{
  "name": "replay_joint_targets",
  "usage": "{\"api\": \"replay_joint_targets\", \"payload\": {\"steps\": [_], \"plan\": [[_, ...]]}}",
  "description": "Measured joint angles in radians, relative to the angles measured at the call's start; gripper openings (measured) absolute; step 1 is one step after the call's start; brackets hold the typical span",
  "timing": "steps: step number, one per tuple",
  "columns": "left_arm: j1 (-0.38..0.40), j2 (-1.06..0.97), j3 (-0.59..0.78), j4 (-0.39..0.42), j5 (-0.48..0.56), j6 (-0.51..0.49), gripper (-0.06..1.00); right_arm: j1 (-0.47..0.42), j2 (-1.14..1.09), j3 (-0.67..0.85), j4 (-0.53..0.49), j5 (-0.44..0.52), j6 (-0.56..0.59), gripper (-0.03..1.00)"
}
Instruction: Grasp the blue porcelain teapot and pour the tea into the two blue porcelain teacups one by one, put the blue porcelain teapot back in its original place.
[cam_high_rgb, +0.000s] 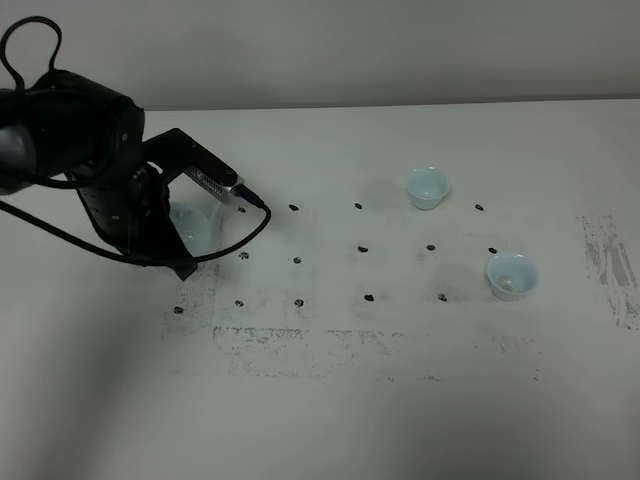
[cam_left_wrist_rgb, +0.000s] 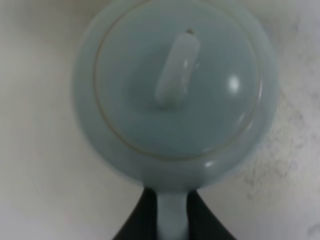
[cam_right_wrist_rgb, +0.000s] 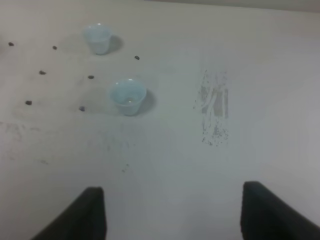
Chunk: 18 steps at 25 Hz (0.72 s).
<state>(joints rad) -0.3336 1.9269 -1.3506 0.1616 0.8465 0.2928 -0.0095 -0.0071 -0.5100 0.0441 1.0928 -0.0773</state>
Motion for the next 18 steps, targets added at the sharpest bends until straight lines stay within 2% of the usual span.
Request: {"api": "replay_joint_targets", "payload": {"steps": [9,12,14,18], "plan": [[0.002,-0.001,-0.081,0.000,0.000,0.009,0.04,0.000,0.000,0.000,0.000,0.000,0.000,0.59],[0.002,-0.001,-0.114,0.000,-0.013,0.039,0.04,0.000,0.000,0.000,0.000,0.000,0.000,0.59],[0.002,-0.001,-0.147,-0.003,-0.029,0.092,0.04,0.000,0.000,0.000,0.000,0.000,0.000,0.59],[0.002,0.001,-0.217,-0.051,-0.035,0.258,0.04,0.000,0.000,0.000,0.000,0.000,0.000,0.59]]}}
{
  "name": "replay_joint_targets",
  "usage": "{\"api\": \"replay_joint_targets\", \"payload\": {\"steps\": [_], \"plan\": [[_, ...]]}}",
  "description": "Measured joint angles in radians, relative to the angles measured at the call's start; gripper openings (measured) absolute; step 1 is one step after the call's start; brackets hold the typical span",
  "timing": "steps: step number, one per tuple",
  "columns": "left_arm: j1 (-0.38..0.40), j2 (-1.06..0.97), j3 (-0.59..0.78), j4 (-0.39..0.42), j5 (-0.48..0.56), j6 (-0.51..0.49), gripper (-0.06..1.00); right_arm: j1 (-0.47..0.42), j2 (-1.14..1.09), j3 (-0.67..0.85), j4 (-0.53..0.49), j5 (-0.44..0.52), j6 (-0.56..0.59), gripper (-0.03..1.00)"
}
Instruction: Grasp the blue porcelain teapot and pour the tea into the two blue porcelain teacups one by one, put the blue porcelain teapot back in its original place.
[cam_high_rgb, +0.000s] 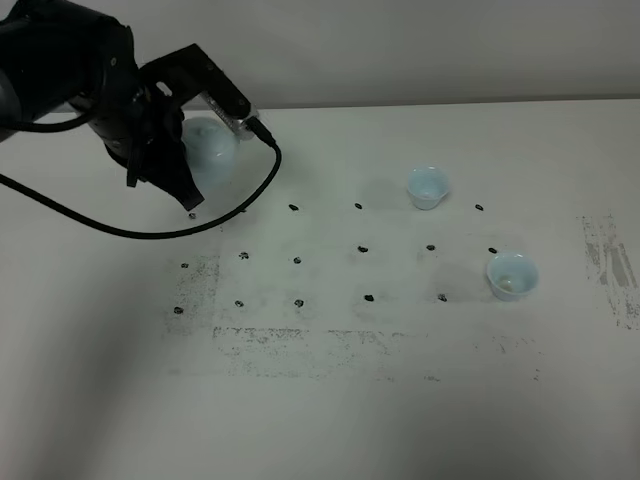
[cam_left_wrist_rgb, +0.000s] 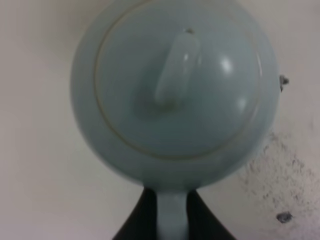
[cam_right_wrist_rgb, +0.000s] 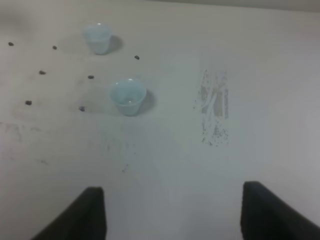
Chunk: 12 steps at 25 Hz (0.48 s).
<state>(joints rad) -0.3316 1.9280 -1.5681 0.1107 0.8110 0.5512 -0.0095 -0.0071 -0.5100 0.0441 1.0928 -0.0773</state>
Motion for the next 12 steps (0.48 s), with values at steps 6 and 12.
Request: {"api": "replay_joint_targets", "payload": {"steps": [6,12], "plan": [[0.000,0.074,-0.150,-0.066,0.011,0.194,0.04,0.000,0.000,0.000,0.000,0.000,0.000,0.59],[-0.004,0.234,-0.384,-0.141,0.064,0.333,0.04,0.000,0.000,0.000,0.000,0.000,0.000,0.59]]}}
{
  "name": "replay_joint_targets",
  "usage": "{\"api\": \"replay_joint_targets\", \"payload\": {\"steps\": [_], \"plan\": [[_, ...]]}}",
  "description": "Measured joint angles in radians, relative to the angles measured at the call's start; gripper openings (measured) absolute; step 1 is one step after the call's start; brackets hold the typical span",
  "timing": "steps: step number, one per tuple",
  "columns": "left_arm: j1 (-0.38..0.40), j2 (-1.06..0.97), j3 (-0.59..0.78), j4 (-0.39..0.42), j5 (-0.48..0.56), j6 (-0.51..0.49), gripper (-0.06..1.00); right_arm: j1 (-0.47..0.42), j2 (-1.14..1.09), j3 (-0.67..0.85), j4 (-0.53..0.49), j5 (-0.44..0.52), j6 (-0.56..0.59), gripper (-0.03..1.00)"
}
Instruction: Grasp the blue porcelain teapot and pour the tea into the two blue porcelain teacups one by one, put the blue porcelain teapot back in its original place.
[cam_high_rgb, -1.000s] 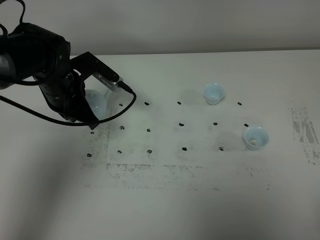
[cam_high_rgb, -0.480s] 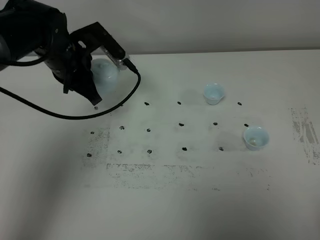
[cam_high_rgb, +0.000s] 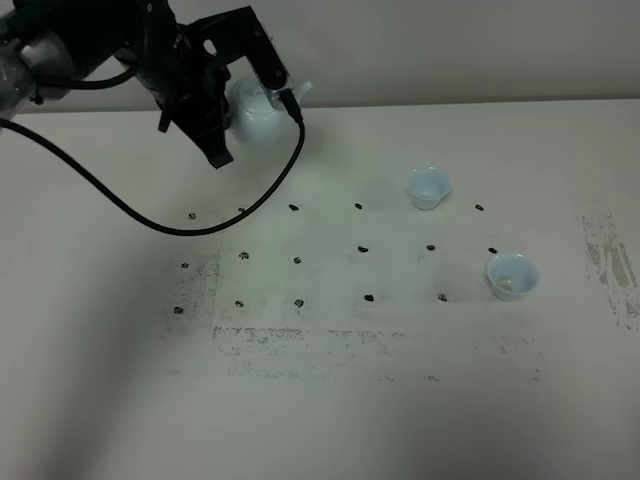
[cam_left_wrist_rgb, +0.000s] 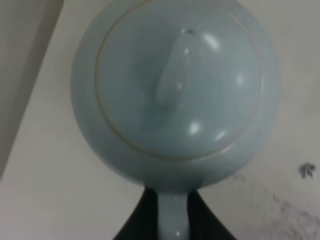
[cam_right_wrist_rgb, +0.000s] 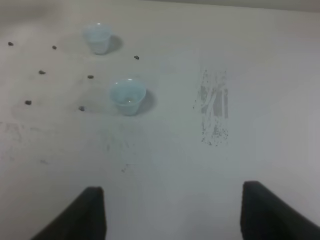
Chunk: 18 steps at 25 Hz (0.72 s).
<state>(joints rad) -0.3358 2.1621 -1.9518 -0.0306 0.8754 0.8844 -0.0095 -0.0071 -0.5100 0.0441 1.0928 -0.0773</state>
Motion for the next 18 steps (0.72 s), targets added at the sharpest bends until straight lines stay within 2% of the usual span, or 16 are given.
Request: {"api": "replay_joint_targets", "payload": {"steps": [9,13,18], "plan": [[-0.044,0.225,-0.335,-0.006,0.048,0.121,0.04,0.000,0.000,0.000,0.000,0.000,0.000,0.59],[-0.081,0.300,-0.394,-0.006,0.021,0.188,0.04,0.000,0.000,0.000,0.000,0.000,0.000,0.59],[-0.108,0.334,-0.399,0.015,-0.056,0.229,0.04,0.000,0.000,0.000,0.000,0.000,0.000,0.59]]}}
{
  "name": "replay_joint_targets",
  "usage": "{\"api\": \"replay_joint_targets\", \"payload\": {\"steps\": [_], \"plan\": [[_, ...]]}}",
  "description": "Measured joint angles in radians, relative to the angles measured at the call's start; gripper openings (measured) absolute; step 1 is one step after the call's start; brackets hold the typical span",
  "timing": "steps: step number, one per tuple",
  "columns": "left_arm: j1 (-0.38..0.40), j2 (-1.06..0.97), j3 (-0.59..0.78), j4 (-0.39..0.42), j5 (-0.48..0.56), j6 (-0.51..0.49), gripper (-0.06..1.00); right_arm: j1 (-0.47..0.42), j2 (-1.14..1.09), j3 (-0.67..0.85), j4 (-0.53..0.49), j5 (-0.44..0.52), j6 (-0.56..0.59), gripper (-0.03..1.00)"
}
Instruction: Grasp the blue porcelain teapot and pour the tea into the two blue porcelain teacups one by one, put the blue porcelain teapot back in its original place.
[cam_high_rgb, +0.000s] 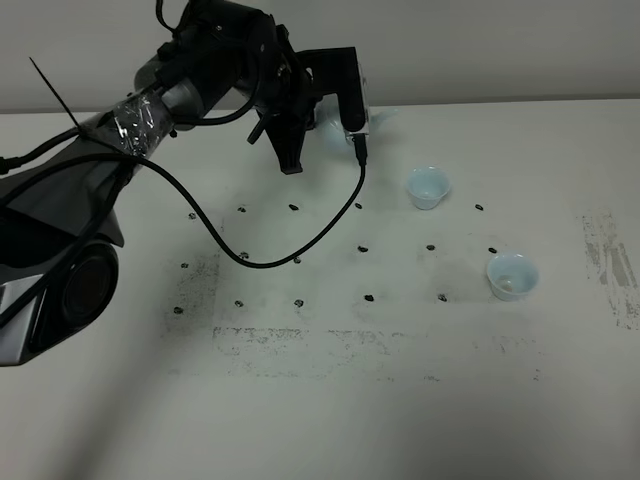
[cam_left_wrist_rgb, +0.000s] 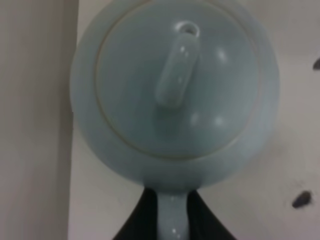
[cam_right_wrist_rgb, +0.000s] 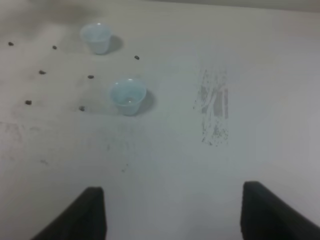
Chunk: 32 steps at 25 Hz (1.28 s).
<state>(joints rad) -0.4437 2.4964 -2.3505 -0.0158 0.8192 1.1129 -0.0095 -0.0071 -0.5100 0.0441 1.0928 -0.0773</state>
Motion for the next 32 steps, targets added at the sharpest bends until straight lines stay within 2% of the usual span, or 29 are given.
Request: {"api": "replay_joint_targets", "payload": {"steps": [8,25,32], "plan": [[-0.028,0.011,-0.002,0.076,-0.097,0.043,0.04,0.000,0.000,0.000,0.000,0.000,0.000,0.59],[-0.076,0.078,-0.002,0.085,-0.137,0.219,0.04,0.000,0.000,0.000,0.000,0.000,0.000,0.59],[-0.082,0.095,-0.002,0.131,-0.160,0.237,0.04,0.000,0.000,0.000,0.000,0.000,0.000,0.59]]}}
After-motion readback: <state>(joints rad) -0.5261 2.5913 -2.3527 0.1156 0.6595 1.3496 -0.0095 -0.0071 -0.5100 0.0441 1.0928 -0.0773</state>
